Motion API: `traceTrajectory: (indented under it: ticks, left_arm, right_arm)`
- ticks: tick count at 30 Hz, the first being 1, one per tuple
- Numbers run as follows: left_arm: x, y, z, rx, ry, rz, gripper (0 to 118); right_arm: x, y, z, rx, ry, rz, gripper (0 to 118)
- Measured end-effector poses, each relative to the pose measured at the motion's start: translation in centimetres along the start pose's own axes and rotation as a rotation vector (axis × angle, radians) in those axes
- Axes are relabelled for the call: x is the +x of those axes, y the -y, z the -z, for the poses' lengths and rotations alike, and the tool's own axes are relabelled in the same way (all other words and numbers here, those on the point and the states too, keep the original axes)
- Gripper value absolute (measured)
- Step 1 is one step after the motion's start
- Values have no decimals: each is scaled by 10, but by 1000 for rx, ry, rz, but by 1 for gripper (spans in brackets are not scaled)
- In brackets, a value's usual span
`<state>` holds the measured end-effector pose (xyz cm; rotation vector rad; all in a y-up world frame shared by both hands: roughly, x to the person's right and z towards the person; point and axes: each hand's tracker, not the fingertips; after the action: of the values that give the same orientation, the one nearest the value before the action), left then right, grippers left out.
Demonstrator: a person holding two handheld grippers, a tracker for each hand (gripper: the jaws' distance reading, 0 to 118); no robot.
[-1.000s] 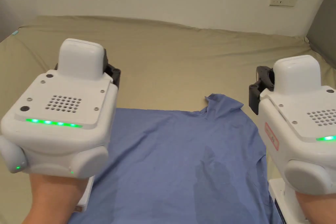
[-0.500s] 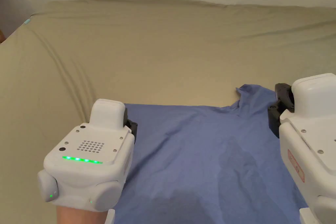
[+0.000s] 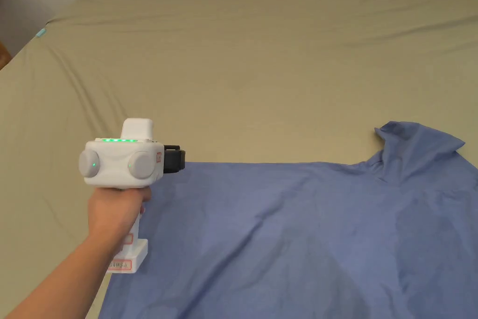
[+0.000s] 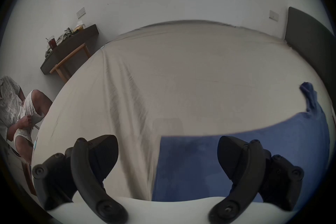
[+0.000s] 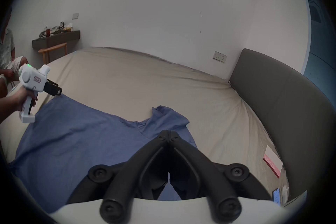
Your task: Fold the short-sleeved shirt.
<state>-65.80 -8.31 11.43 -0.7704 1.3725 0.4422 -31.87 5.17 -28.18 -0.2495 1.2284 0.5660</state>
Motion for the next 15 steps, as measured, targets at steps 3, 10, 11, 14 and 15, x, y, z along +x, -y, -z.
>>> traceTrajectory:
  ticks: [3, 10, 11, 14, 15]
  left_arm:
    - [14, 2, 5, -88, 45, -36, 110]
    - [12, 19, 15, -76, 127, -86, 80]
    - [19, 19, 9, -43, 114, -34, 67]
    - [33, 19, -5, -35, 61, 71, 16]
    - [30, 19, -7, -49, 139, 67, 0]
  right_arm:
    - [4, 3, 8, -26, 6, 16, 0]
    - [10, 11, 17, -66, 7, 24, 0]
    - [12, 11, 18, -70, 10, 29, 0]
    - [20, 7, 24, -78, 5, 71, 0]
    - [22, 6, 25, -79, 6, 80, 0]
